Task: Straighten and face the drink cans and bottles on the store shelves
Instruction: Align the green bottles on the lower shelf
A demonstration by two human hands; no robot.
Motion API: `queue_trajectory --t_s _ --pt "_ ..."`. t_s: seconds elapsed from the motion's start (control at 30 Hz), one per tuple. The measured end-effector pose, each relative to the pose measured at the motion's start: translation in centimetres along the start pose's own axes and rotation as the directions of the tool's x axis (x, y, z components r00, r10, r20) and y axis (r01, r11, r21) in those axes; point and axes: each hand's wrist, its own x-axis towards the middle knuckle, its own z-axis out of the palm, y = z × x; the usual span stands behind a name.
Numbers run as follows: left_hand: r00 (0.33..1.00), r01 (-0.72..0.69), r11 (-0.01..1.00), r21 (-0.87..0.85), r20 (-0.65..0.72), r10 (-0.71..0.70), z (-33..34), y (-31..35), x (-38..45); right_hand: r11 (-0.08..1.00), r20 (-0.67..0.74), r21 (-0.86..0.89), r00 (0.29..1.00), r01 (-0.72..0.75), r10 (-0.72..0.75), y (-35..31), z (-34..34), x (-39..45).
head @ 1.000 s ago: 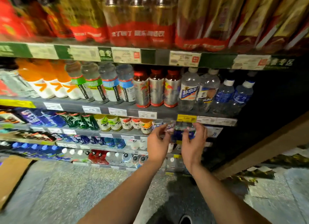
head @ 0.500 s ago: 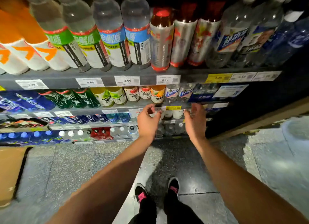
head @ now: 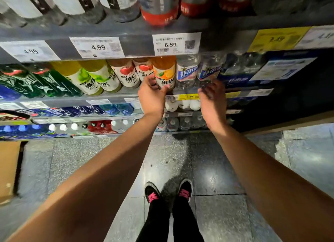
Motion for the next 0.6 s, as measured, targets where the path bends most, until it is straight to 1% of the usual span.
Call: queue_trajectory --t_s 0.1,0.17,0.23,0.3,0.33,0.43,0.47,0.53,0.6 --pt "1.000 0.009 0.999 -0.044 0.004 -0.009 0.2 0.0 0.0 0.992 -0.073 0.116 0.997 0.038 -0.030 -0.3 0.6 -0.2" --pt "1.000 0.005 0.999 -0.042 -0.005 -0.005 0.4 0.1 0.1 0.982 -0.102 0.185 0.995 0.021 -0.002 -0.6 1.1 0.0" --pt "1.000 -0.024 1.000 -0.020 -0.019 0.023 0.4 0.3 0.2 0.980 -0.131 0.198 0.991 0.008 0.018 -1.0 1.4 0.0" --pt "1.000 -0.023 1.000 -0.021 -0.013 0.023 0.1 0.5 0.1 0.979 -0.132 0.206 0.990 -0.010 0.038 -1.2 1.8 -0.3" --pt "1.000 -0.023 1.000 -0.020 -0.007 0.023 -0.2 0.5 0.0 0.984 -0.126 0.177 0.991 -0.011 0.034 -1.4 2.2 -0.8" --pt "0.998 -0.068 0.997 0.019 -0.010 0.069 -1.6 0.2 -0.3 1.000 -0.124 0.016 0.992 0.006 -0.004 -1.6 3.3 -2.7" --pt "0.996 -0.086 0.996 0.028 -0.017 0.086 -2.4 -0.1 -0.3 1.000 -0.105 0.006 0.994 0.003 -0.003 -1.8 3.8 -3.4" --pt "0.992 -0.117 0.992 0.036 -0.048 0.119 -4.2 -0.6 -0.1 0.999 -0.049 0.049 0.999 -0.012 0.014 -2.3 4.9 -4.3" --pt "0.986 -0.137 0.990 0.029 -0.096 0.139 -6.0 -1.3 0.4 0.998 -0.018 0.059 1.000 0.004 -0.003 -2.9 6.1 -5.0"
